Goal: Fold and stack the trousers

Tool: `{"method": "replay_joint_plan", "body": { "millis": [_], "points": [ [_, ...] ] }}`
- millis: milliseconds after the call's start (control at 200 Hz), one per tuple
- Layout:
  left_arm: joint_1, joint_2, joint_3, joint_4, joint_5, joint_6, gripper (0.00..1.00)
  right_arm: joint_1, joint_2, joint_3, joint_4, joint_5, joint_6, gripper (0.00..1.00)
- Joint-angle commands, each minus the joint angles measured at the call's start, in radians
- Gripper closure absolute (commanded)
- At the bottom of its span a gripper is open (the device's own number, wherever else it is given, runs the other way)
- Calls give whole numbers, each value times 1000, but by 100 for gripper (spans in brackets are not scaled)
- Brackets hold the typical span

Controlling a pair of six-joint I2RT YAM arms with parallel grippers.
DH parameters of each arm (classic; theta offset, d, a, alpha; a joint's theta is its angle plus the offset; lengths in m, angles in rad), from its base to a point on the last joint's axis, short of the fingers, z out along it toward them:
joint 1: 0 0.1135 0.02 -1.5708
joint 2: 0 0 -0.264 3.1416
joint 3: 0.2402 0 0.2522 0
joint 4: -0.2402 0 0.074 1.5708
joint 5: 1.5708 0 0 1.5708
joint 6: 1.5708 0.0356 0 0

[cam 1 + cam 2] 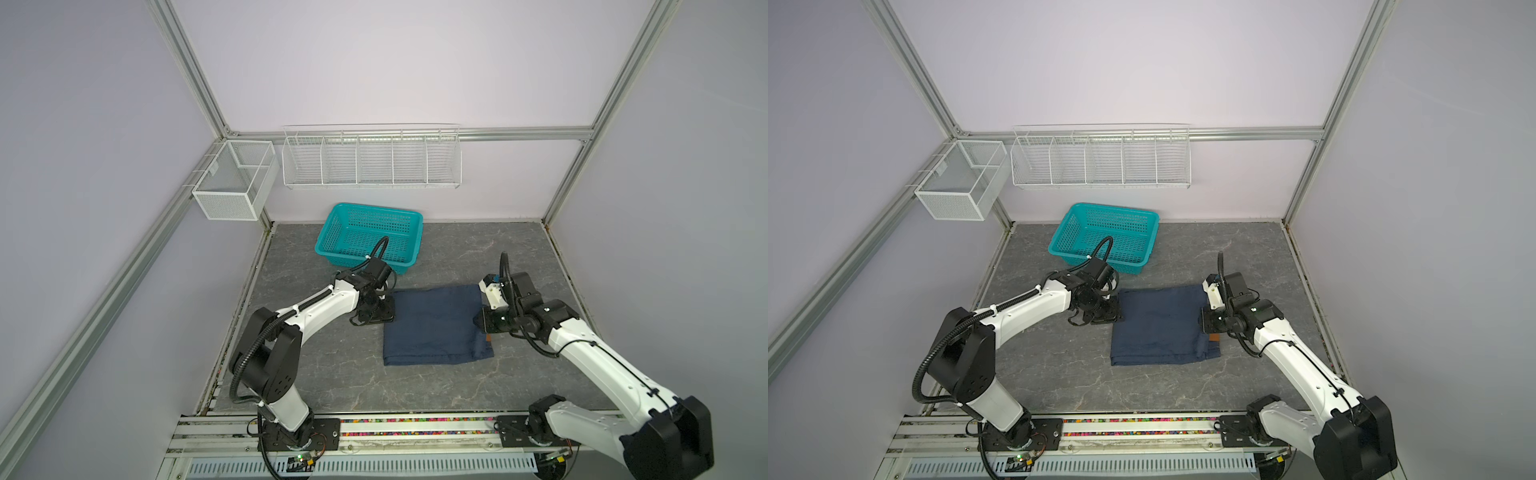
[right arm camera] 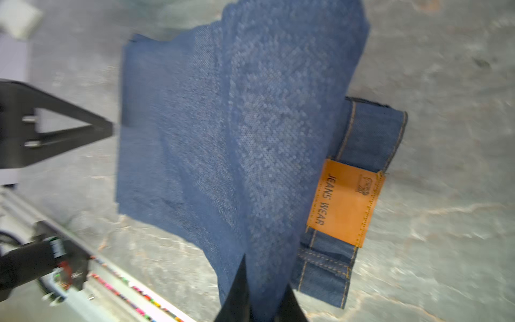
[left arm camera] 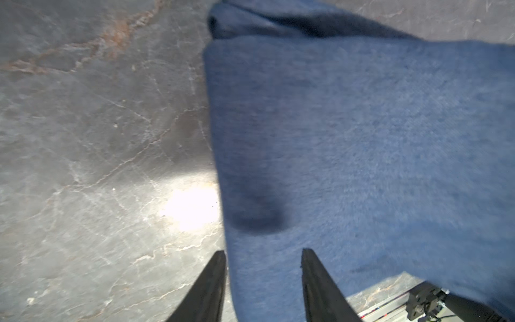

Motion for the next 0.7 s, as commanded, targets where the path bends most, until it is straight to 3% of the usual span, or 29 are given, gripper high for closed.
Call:
{"method": "replay_joint_plan", "body": {
  "millis": [0,165,235,330,405,475,550,695],
  "points": [
    [3,19,-17,18,19,25,56,-45,63,-53,19,38,-48,83],
    [3,29,4,14,34,25,56,-98,159,-73,75,69,-106,76],
    [3,20,19,5,40,22,56,-119,173,-65,49,103,-111,69],
    [3,2,25,-5,51,4,56,-120,155,-40,-20,181,-76,65],
    [-5,-6,41,-18,57,-2,56,-120,115,-31,-67,242,-41,51],
    [-11,-5,61,-30,55,-3,56,-120,71,-16,-101,251,-30,50],
    [-14,4,73,-27,55,-4,56,-117,32,19,-141,208,-26,50],
    [-14,35,98,-8,28,-2,56,-81,-59,-7,-109,-1,61,55]
  ]
}}
